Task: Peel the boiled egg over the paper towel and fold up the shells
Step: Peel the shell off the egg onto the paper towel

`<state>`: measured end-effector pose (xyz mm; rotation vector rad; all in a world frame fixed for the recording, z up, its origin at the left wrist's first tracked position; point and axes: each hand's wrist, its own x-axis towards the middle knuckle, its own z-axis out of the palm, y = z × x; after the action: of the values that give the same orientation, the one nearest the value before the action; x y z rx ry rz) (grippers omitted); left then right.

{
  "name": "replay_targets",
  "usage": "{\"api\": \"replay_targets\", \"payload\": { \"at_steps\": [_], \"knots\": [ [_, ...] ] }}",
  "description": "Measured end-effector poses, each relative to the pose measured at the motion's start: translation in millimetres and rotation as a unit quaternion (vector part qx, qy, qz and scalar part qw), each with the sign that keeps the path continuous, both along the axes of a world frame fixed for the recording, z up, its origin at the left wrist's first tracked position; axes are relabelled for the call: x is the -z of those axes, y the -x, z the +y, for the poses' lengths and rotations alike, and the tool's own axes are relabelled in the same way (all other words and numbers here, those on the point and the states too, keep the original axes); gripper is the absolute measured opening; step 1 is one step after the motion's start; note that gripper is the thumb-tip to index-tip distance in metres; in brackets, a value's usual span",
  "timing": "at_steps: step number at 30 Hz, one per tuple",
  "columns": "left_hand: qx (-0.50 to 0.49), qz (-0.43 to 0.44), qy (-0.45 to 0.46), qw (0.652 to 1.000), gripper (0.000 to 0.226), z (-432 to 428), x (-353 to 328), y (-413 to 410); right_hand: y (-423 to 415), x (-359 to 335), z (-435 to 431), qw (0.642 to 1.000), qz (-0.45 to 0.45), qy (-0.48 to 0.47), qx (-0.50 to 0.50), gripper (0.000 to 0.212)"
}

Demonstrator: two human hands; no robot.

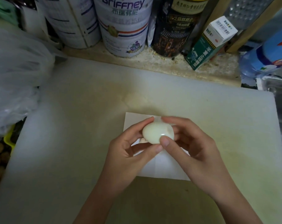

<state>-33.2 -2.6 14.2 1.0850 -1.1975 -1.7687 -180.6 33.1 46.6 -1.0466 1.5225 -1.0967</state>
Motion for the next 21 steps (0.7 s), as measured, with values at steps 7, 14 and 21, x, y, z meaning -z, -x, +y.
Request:
{"api": "replay_targets", "payload": {
  "at_steps": [7,14,21],
  "knots": [
    [-0.013,0.0,0.006,1.0,0.045,-4,-1,1,0,0,-5,0.988,0.13,0.078,0.02,0.023],
    [-0.015,0.016,-0.018,1.0,0.046,-3,-3,6,-3,-1,-5,0.981,0.139,0.106,0.08,0.009],
    [0.02,0.025,-0.045,0.998,0.049,1,-3,2,1,-2,-12,0.984,0.115,0.021,0.138,0.012]
  ]
}}
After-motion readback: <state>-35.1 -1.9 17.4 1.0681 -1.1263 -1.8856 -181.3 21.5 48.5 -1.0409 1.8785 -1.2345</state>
